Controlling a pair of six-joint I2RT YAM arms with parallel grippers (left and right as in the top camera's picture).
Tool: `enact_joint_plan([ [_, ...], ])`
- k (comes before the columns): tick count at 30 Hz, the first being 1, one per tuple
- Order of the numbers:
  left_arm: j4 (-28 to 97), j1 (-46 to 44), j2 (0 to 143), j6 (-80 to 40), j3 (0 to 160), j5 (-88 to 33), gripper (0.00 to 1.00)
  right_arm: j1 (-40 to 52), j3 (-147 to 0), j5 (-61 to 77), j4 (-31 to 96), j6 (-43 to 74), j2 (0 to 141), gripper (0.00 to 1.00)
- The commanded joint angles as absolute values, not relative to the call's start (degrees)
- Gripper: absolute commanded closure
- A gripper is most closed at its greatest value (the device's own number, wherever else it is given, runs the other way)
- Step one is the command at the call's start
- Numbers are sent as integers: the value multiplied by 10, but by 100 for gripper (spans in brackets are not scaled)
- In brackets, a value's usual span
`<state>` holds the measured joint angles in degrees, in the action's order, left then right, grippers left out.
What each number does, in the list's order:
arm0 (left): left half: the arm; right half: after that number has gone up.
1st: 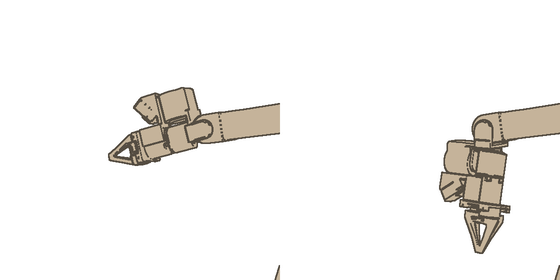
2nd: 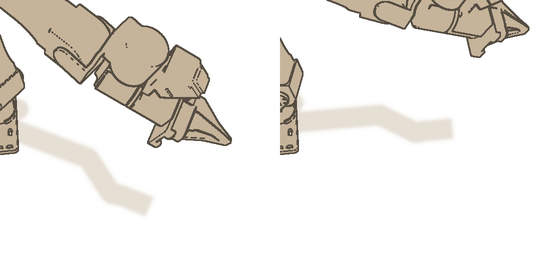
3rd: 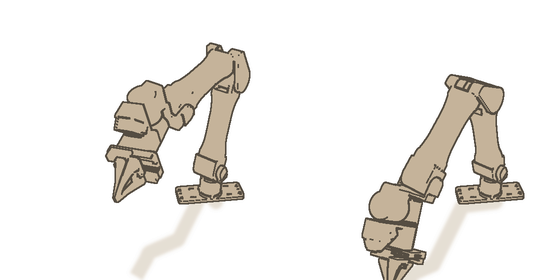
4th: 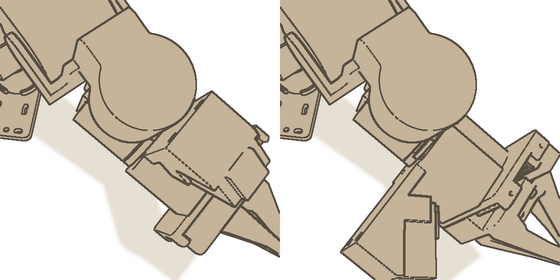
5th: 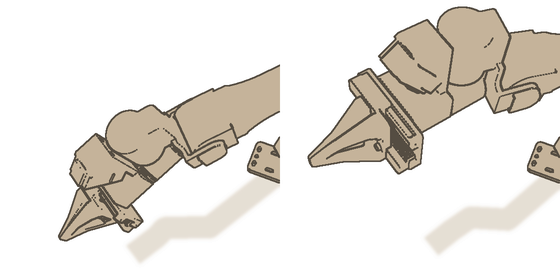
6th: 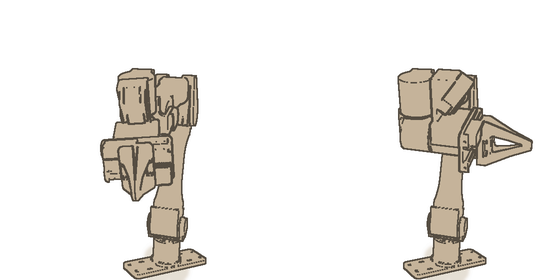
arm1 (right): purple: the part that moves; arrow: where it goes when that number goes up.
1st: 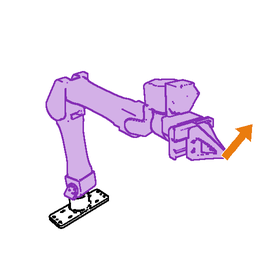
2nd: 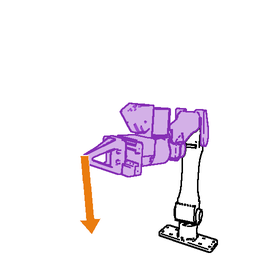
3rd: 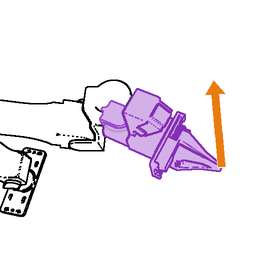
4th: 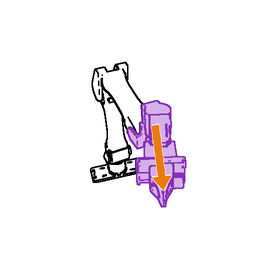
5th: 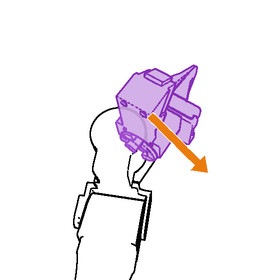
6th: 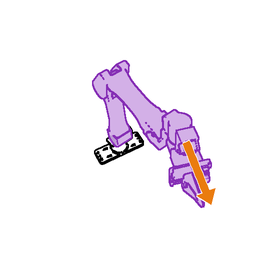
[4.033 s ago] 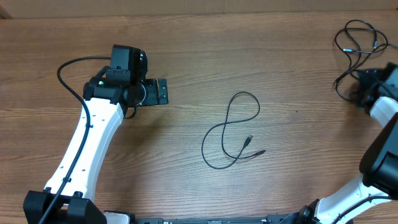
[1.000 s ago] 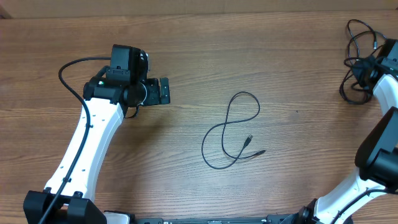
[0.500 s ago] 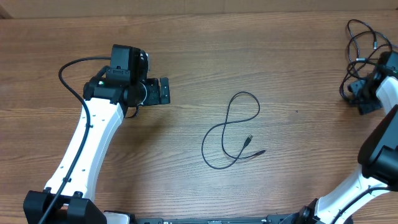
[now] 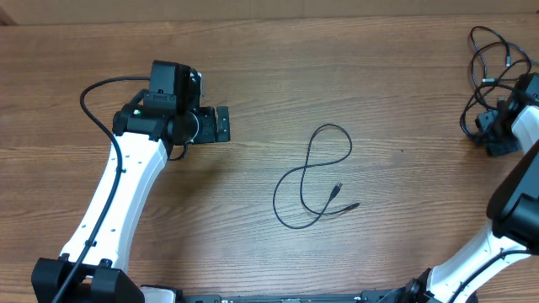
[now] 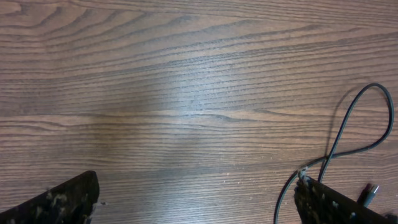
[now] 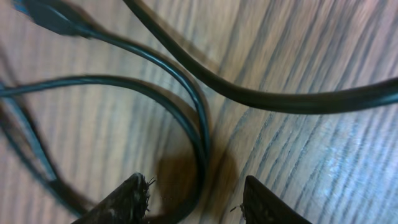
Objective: Untangle cables
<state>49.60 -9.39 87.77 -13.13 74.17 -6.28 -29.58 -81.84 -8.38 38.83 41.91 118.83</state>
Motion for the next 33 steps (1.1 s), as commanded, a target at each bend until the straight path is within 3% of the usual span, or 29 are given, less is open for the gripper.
enact_joint_plan([
  [1,497,-98,868,-117,741,-69,0,-296,-813,-92,386,422,1202,54],
  [5,497,-98,868,-117,741,-69,0,-296,-813,-92,382,422,1202,55],
  [6,497,-98,868,-117,741,-69,0,-296,-813,-92,380,422,1202,60],
  [8,497,-98,868,-117,741,-69,0,-296,-813,-92,380,422,1202,96],
  [16,496,-98,868,-117,741,-69,0,-296,-814,-86,378,422,1202,96],
  [23,491,-98,868,-116,741,-69,0,-291,-835,19,376,439,1201,96],
  [33,490,-98,868,-116,741,-69,0,-230,-879,74,363,465,1201,96],
])
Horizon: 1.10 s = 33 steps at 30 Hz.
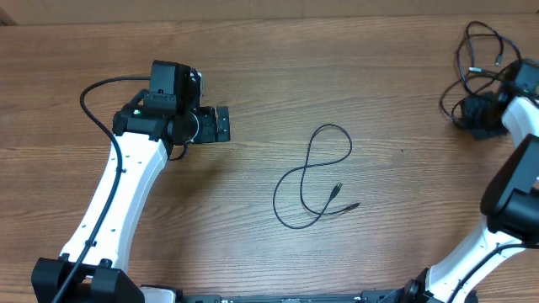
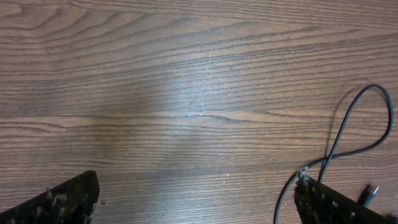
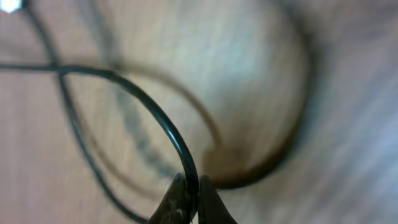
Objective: Untangle cables
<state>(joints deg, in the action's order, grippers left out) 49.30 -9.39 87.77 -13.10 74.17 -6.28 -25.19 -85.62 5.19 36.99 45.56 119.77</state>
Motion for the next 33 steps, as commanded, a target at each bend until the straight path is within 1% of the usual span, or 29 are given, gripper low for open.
enact_joint_plan([
  [1,490,-98,868,-116,741,-69,0,-220,-879,73,354,465,1201,96],
  [4,491,-98,868,-115,741,-69,0,-190,-878,51,330,465,1201,96],
  [10,492,-98,868,-115,741,-69,0,-131,-877,-79,310,465,1207,96],
  [17,495,-98,868,-112,741,-69,0,-121,-877,-94,314,465,1217,96],
  [18,495,-98,868,-110,741,-69,0,-121,-877,-94,314,465,1219,94],
  [19,494,-98,868,-107,741,-69,0,-121,-877,-94,315,464,1219,78],
  [20,494,-98,868,-107,741,-69,0,-121,-877,-94,317,461,1219,37],
  [21,494,-98,868,-107,741,-69,0,-121,-877,-91,317,450,1219,11],
  [22,494,-98,868,-107,741,-69,0,-121,-878,-83,317,433,1218,0],
  [26,495,-98,868,-107,741,-69,0,-121,-891,-27,323,361,1207,0],
  [27,495,-98,868,-107,741,-69,0,-121,-897,-20,328,355,1198,2],
  [33,494,-98,868,-107,741,-69,0,-108,-924,-7,366,357,1138,2],
])
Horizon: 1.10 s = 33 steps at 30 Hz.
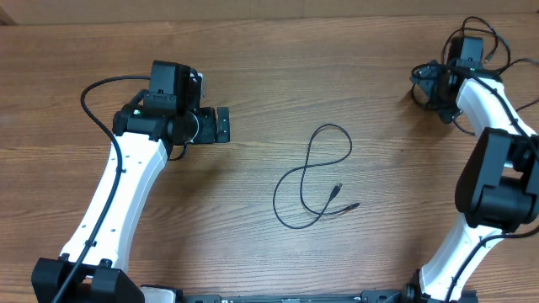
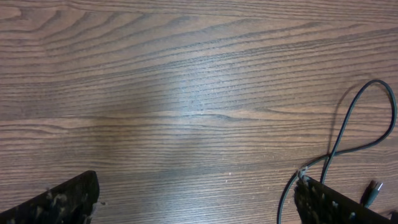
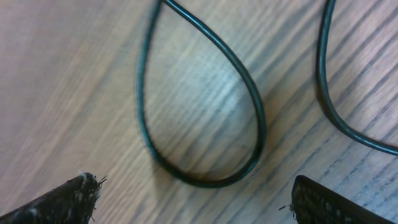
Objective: Untangle cables
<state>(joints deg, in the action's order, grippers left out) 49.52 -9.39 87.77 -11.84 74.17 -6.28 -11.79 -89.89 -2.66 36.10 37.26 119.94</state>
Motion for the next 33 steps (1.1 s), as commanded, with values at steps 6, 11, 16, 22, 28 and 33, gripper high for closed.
enact_joint_plan([
  [6,490,-98,868,-107,741,-69,0,-55,-919,21,463,382,1126,5],
  [11,484,-98,868,-107,741,-69,0,25,-907,42,517,395,1126,8],
  [16,478,-98,868,-107,741,-69,0,114,-902,35,550,396,1126,7],
  [22,479,-98,868,-107,741,-69,0,178,-900,36,650,434,1126,7],
  [28,478,-98,868,-107,741,-69,1,216,-900,43,726,437,1126,4],
  [33,478,-98,868,-107,741,-69,0,242,-900,90,711,430,1129,0],
])
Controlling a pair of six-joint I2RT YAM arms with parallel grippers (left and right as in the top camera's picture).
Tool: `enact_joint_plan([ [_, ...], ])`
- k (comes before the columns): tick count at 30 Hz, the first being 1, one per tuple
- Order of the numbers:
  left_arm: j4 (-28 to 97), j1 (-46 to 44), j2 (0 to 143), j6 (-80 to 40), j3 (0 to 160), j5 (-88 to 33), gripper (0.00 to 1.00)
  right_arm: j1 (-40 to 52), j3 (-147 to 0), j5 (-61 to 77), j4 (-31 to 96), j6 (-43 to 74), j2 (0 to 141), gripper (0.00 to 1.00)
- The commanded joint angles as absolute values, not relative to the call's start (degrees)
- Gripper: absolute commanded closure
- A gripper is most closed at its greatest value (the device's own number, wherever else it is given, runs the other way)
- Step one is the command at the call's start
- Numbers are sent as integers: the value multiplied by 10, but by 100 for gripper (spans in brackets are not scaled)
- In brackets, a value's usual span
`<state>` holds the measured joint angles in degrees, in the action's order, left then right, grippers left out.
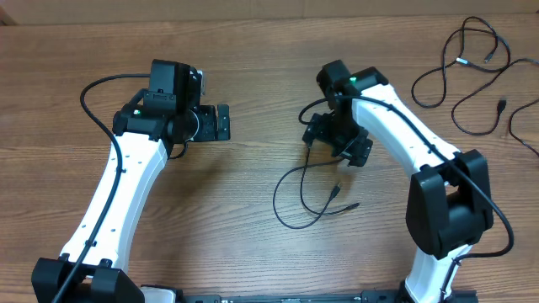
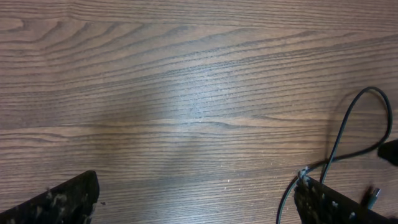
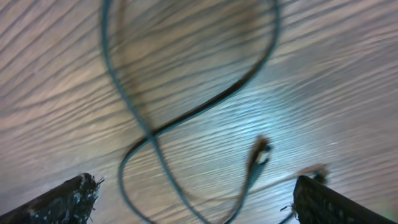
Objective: Untangle cables
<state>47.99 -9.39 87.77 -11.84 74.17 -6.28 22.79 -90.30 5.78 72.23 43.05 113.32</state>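
Note:
A thin black cable [image 1: 274, 202] lies in a loose figure-eight at the table's centre, both plugs near its lower right. My right gripper [image 1: 337, 141] hovers open over its upper loop. In the right wrist view the cable [image 3: 152, 132] is blurred, a plug [image 3: 258, 152] shows, and the gripper [image 3: 199, 202] holds nothing. My left gripper [image 1: 221, 124] stands open to the left of the cable. Its wrist view shows the cable's loop [image 2: 341, 134] at the right, beside the right finger [image 2: 329, 202]. The gripper [image 2: 196, 205] is over bare wood.
Other loose black cables [image 1: 459, 61] lie spread across the table's far right corner, reaching the right edge. The table [image 1: 210, 219] is brown wood.
My right gripper has moved from the far right corner, by the other cables, to the table's centre above the small cable. It is still open. The left arm has not moved.
My right gripper was open around strands of the cable heap at the far right. Then it was shut on one strand. Then it was open and the heap lay further back. Now those cables lie spread out and the gripper is over the centre cable.

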Motion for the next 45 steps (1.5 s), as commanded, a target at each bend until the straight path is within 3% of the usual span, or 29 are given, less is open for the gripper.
enact_joint_plan([
  [1,477,-98,868,-107,741,-69,0,248,-900,98,701,431,1131,0],
  [6,484,-98,868,-103,741,-69,0,266,-900,106,684,450,1161,3],
  [11,496,-98,868,-87,741,-68,0,268,-900,106,704,494,1197,14],
  [26,496,-98,869,-88,740,-66,0,268,-899,95,699,479,1260,14],
  [28,496,-98,869,-88,740,-66,0,268,-900,95,699,479,1277,24],
  [30,496,-98,869,-87,740,-66,0,268,-899,96,699,478,1295,54],
  [31,496,-98,869,-87,740,-66,0,268,-899,98,699,478,1303,81],
  [32,497,-98,869,-88,740,-66,0,268,-899,100,699,478,1310,96],
  [40,498,-98,869,-88,740,-66,0,267,-906,103,680,458,1324,96],
  [45,497,-98,869,-88,740,-66,0,250,-993,63,723,419,1321,96],
])
